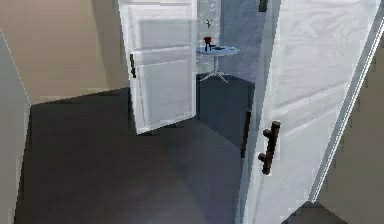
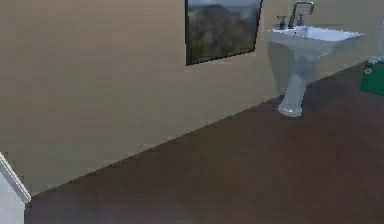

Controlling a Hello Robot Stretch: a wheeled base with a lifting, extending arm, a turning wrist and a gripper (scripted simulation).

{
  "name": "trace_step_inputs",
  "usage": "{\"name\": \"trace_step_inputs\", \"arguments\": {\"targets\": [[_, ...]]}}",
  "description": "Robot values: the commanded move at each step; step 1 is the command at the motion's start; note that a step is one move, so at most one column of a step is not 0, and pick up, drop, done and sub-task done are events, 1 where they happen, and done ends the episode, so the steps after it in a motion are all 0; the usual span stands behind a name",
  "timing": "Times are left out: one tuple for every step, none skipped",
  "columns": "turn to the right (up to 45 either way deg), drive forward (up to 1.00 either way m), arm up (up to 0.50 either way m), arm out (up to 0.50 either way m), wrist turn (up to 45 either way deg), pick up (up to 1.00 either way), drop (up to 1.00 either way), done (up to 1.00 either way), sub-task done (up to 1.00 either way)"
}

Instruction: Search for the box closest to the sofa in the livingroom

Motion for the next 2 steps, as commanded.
{"name": "trace_step_inputs", "arguments": {"targets": [[-30.0, 0.00, 0.00, 0.00, 0.0, 0.00, 0.00, 0.00, 0.00], [0.0, 0.75, 0.00, 0.00, 0.0, 0.00, 0.00, 0.00, 0.00]]}}
